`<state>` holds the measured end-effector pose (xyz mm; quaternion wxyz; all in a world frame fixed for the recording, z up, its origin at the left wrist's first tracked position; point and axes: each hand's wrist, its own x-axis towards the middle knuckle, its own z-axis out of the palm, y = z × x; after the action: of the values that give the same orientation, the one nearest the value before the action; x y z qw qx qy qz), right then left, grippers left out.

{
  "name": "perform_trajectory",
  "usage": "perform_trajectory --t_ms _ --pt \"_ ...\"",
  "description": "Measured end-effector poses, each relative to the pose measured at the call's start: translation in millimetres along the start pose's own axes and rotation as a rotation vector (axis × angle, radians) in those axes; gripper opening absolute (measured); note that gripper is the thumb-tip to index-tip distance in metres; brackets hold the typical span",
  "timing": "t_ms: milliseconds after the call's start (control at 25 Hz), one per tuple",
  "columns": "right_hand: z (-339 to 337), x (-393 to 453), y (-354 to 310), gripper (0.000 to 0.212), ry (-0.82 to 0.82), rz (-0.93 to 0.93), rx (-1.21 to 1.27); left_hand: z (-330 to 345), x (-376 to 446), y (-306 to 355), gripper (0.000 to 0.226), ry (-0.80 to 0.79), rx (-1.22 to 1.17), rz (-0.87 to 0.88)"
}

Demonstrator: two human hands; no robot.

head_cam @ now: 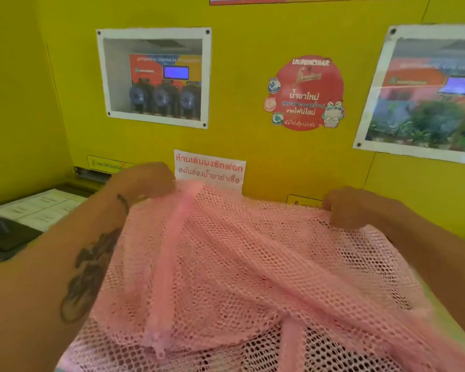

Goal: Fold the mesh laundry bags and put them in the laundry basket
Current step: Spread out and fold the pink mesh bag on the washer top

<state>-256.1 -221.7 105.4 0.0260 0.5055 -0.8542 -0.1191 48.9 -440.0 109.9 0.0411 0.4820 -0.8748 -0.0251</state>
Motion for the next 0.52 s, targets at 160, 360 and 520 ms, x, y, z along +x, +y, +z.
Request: perform_trajectory --t_ms 160,360,520 --pt "-40.4 5.2 -28.3 0.044 0.323 0.098 0.118 -34.0 20.7 -48.0 0.031 0.182 0.035 -0.14" --pt "-10.2 -24.8 -72.2 0.035 0.079 -0.195 0.196 7.8 -21.5 -34.3 0.055 -0.138 -0.084 0.024" --pt "9.7 -81.3 -76.4 0.037 -0.333 -0.42 0.205 39.7 -91.7 1.8 0.013 -0.357 -0.092 0.251"
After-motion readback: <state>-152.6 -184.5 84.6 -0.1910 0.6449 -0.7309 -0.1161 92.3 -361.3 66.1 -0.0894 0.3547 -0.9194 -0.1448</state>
